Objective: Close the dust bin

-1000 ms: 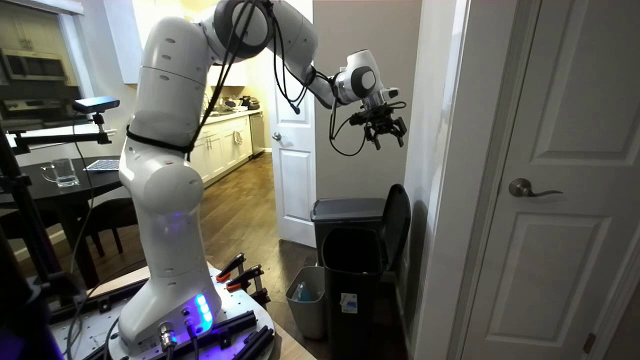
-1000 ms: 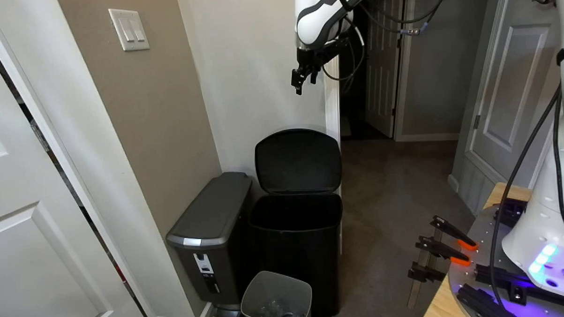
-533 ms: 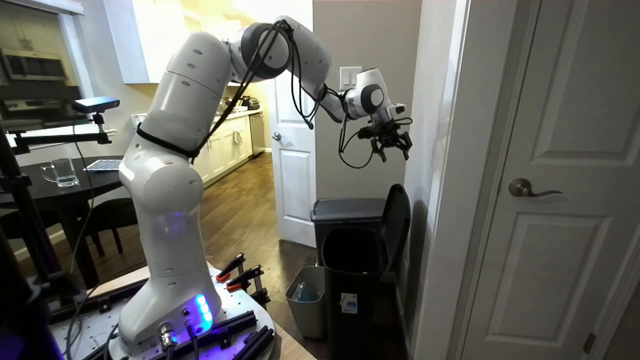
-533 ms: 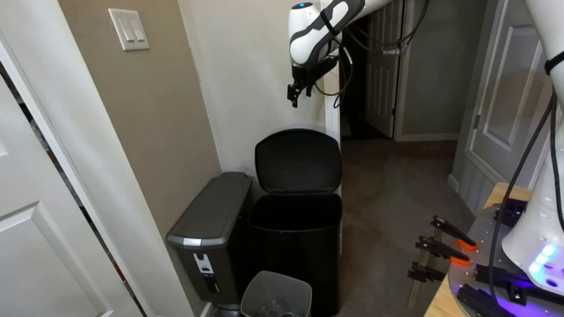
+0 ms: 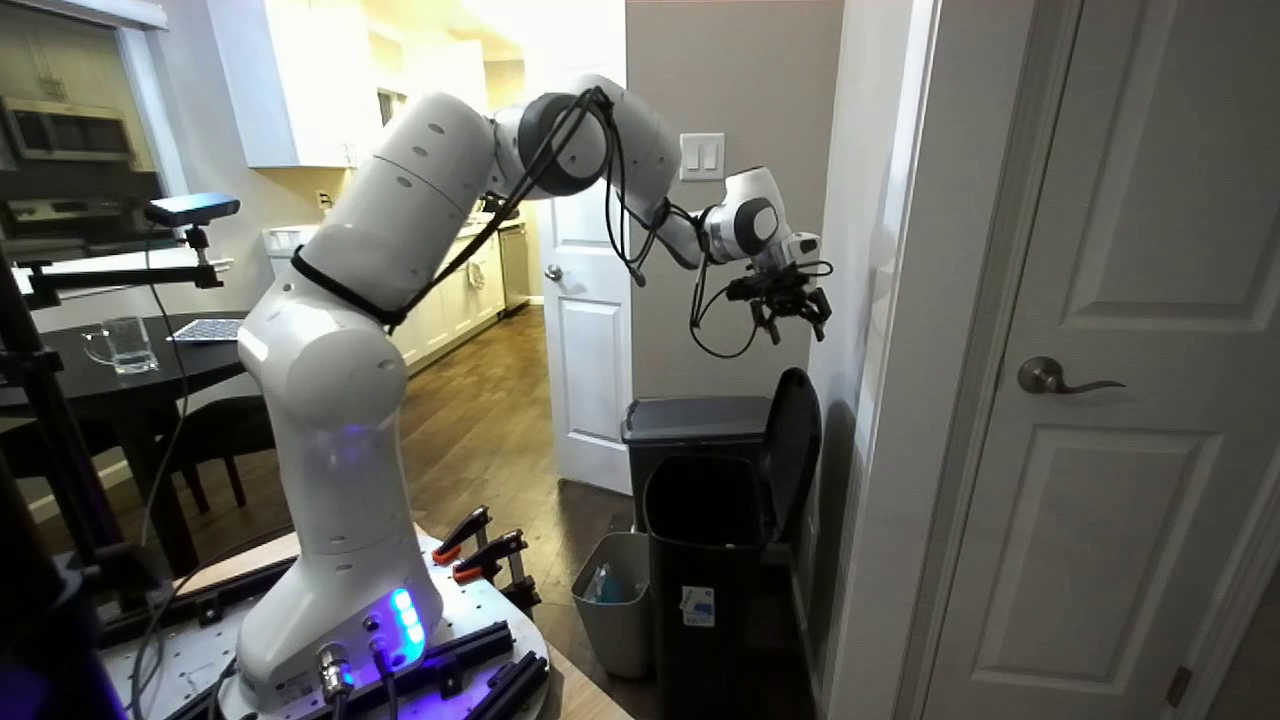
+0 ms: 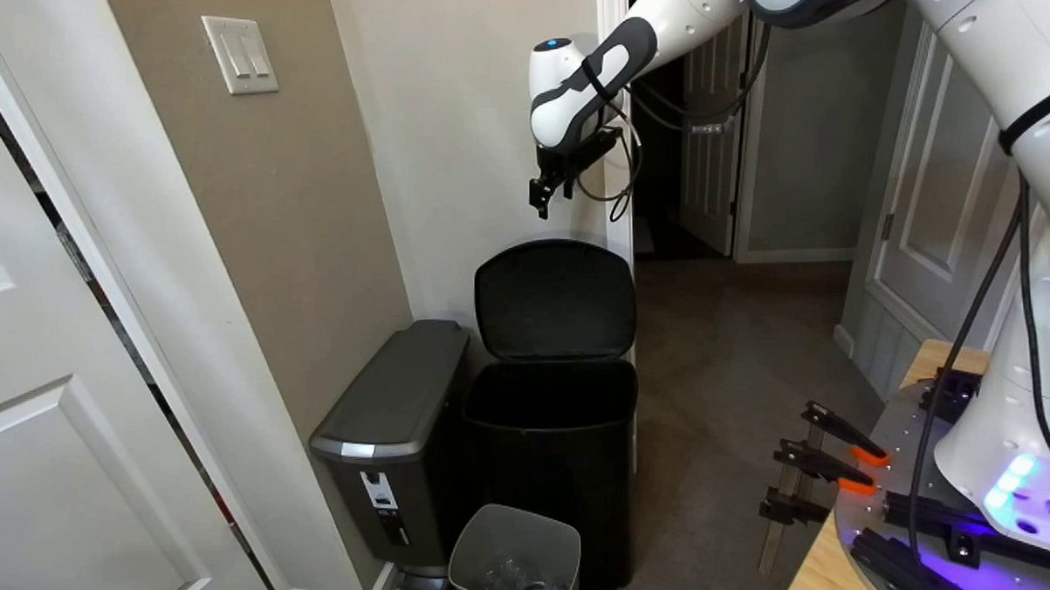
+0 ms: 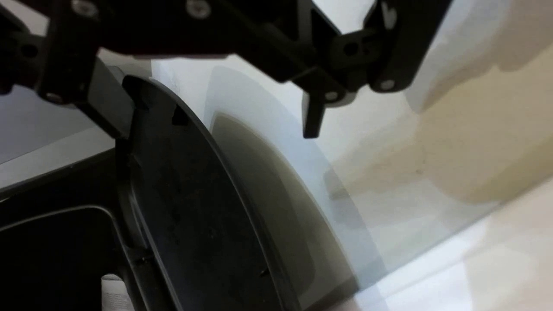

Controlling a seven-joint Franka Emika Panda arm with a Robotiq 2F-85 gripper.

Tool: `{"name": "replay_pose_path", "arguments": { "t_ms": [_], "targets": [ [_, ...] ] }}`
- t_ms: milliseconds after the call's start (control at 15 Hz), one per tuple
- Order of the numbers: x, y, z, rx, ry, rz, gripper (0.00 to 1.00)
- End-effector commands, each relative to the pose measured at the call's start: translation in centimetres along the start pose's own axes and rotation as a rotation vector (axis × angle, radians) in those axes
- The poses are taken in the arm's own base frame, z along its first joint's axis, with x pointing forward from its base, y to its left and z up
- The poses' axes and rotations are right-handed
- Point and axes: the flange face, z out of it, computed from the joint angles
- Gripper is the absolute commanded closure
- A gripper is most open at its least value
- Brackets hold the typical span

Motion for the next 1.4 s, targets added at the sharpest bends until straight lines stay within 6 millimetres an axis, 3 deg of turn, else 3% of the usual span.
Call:
{"name": "replay_pose_path", "arguments": {
  "t_ms": [0, 333, 533, 1333],
  "targets": [
    [0.8, 1.3, 3.1, 0.023, 0.006, 0.003, 0.00],
    [0.8, 2.7, 7.6, 0.060, -0.015, 0.043, 0.00],
    [0.9, 2.9, 9.0, 0.083, -0.022, 0.050, 0.00],
    [2.0, 1.2, 7.0, 0.165, -0.053, 0.117, 0.00]
  ]
}}
